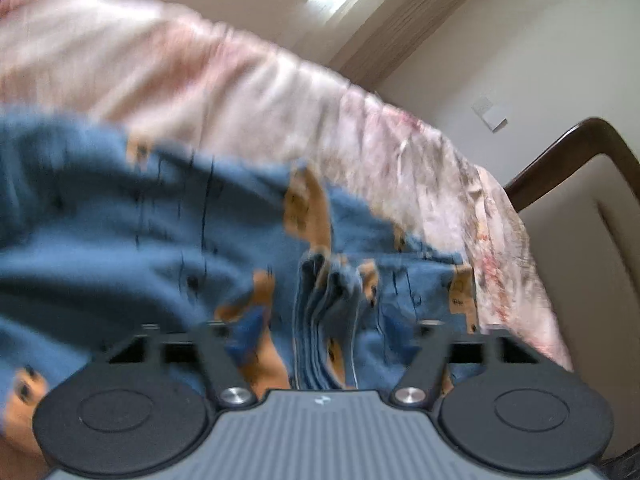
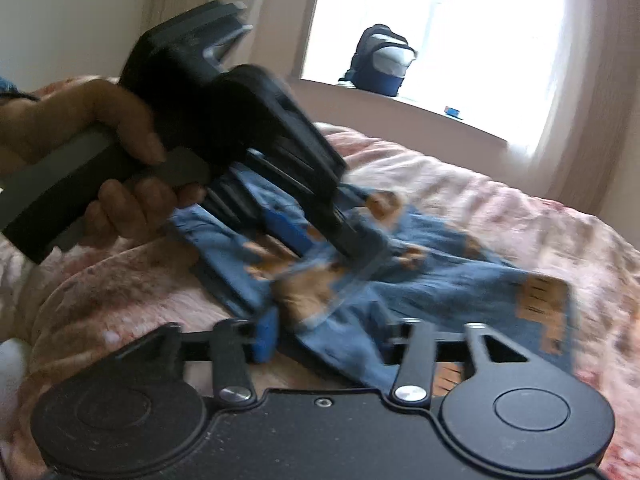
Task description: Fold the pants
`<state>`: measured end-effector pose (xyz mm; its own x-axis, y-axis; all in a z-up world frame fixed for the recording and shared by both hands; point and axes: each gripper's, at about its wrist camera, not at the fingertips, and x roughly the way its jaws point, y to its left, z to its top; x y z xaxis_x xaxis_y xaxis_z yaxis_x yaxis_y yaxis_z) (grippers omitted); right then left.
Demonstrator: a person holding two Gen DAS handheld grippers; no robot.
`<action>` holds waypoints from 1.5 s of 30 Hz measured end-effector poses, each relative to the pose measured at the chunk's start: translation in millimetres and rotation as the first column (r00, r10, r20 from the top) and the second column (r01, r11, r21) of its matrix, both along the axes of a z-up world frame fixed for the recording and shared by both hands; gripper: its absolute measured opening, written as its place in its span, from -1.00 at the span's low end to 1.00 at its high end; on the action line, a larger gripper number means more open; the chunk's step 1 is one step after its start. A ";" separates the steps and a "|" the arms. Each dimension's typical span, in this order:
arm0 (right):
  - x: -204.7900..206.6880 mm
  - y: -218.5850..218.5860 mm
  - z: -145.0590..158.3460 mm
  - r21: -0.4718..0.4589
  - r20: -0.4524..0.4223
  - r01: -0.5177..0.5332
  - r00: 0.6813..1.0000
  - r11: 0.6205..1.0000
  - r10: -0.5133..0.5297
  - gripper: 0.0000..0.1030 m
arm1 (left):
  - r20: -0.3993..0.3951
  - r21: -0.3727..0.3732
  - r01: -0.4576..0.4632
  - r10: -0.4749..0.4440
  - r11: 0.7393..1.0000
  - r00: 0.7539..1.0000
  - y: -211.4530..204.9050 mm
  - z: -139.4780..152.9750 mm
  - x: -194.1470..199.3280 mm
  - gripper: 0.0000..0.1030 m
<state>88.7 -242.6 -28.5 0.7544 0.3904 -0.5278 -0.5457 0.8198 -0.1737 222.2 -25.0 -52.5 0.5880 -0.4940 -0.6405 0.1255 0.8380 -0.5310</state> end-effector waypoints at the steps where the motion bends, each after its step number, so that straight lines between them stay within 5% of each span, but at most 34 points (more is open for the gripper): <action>1: -2.1 -8.4 5.1 -0.016 0.035 0.027 0.999 1.000 -0.026 0.70 | 0.039 0.047 -0.011 0.009 0.999 0.999 -4.9 5.9 -2.2 0.76; 6: 27.0 -48.1 21.4 -0.124 0.259 0.244 0.944 0.962 -0.206 0.99 | 0.124 0.170 -0.032 0.011 0.985 0.992 -32.2 9.0 0.1 0.87; 8: 58.2 -60.4 17.4 -0.113 0.265 0.289 0.931 0.951 -0.252 0.99 | 0.136 0.240 -0.064 0.032 0.969 0.990 -47.0 1.0 4.0 0.87; 12: 107.0 -64.7 -12.6 -0.114 0.211 0.199 0.962 0.973 -0.172 0.99 | 0.183 0.370 -0.126 0.061 0.920 0.981 -60.5 -14.4 3.8 0.86; 15: 127.1 -62.1 -43.7 -0.256 0.272 0.230 0.949 0.939 -0.158 0.98 | 0.209 0.379 -0.128 0.050 0.916 0.977 -56.7 -22.2 -0.5 0.86; 19: 144.3 -107.4 -34.6 -0.150 0.251 0.329 0.925 0.932 -0.286 0.98 | 0.206 0.392 -0.127 0.048 0.911 0.977 -57.5 -22.6 1.6 0.88; 23: 156.0 -135.1 -23.3 -0.106 0.281 0.514 0.837 0.851 -0.470 0.98 | 0.212 0.366 -0.141 0.066 0.920 0.975 -55.4 -16.5 -1.1 0.86; 27: 132.9 -132.9 -4.4 -0.007 0.226 0.463 0.864 0.887 -0.449 0.99 | 0.242 0.294 -0.165 0.094 0.942 0.966 -48.1 -10.7 -12.1 0.99; 30: 115.6 -110.2 -4.9 -0.037 0.237 0.366 0.907 0.930 -0.347 0.99 | 0.208 0.385 -0.153 0.076 0.910 0.975 -52.3 -20.3 -7.2 0.99; 32: 118.3 -99.1 -19.5 -0.138 0.196 0.359 0.923 0.923 -0.330 0.99 | 0.234 0.443 -0.140 0.036 0.886 0.971 -57.9 -21.4 -10.6 0.98; 34: 124.7 -98.7 -34.1 -0.216 0.168 0.405 0.912 0.888 -0.375 0.98 | 0.233 0.451 -0.148 0.043 0.880 0.971 -58.8 -15.3 -14.2 0.99; 40: 82.4 -104.0 6.3 -0.074 0.171 0.430 0.894 0.900 -0.413 0.99 | 0.223 0.377 -0.133 0.049 0.917 0.974 -46.7 2.0 -46.6 0.99; 42: 62.0 -94.8 5.5 -0.081 0.144 0.378 0.920 0.922 -0.364 0.99 | 0.230 0.423 -0.107 0.007 0.900 0.973 -51.6 -4.6 -62.6 0.99; 45: 46.1 -77.2 -17.9 -0.222 0.108 0.344 0.939 0.912 -0.327 0.99 | 0.236 0.518 -0.110 -0.018 0.848 0.972 -59.0 -22.9 -74.9 0.99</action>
<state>134.8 -319.8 -46.4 0.8561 -0.0203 -0.5165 -0.2259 0.8841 -0.4091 147.3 -84.0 -75.4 0.7596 -0.0909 -0.6440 0.1413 0.9896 0.0270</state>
